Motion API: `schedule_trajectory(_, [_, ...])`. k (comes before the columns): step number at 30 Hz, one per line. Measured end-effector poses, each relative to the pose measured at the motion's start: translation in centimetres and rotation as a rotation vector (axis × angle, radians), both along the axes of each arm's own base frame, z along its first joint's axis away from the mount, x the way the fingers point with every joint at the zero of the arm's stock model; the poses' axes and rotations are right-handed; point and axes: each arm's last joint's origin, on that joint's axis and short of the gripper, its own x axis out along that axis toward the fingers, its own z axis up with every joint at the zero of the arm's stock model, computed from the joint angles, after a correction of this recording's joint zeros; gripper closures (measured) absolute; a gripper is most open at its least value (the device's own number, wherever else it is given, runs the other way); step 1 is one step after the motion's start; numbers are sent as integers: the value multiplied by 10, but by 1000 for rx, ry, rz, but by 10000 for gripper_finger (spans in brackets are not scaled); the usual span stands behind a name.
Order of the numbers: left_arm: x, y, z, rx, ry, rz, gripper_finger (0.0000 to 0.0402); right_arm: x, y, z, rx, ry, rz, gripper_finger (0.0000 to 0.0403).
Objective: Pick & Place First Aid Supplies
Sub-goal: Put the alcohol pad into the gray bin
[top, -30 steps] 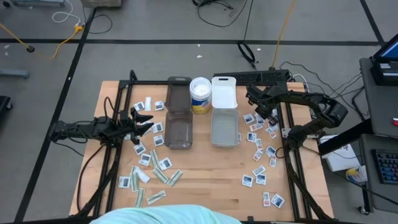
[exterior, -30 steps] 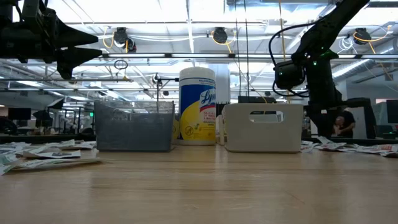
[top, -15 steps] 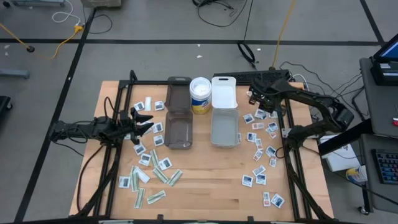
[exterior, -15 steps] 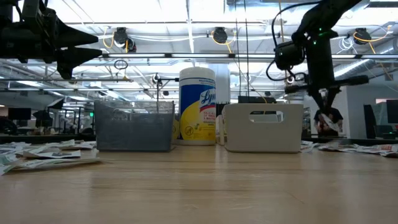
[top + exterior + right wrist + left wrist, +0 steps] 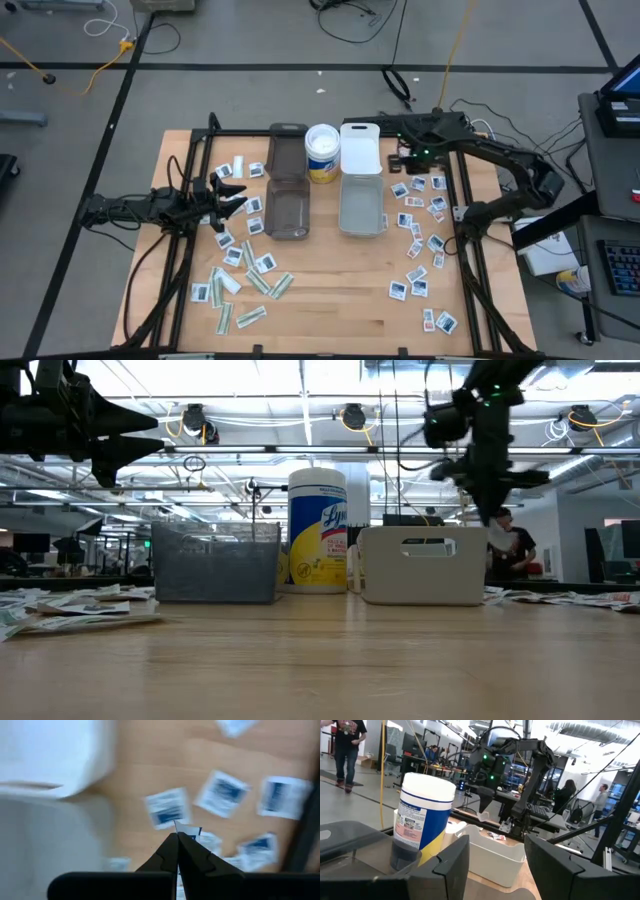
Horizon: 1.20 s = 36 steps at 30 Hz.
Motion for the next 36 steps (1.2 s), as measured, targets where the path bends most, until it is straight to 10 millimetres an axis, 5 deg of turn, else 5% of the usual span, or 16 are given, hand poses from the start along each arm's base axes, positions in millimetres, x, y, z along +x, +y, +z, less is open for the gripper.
schedule_trajectory(19, [0,0,0,0,0,0,206,116,33,41,31,-143,383,403])
schedule_trajectory(36, [0,0,0,0,0,0,206,132,91,-35,10,-132,575,403])
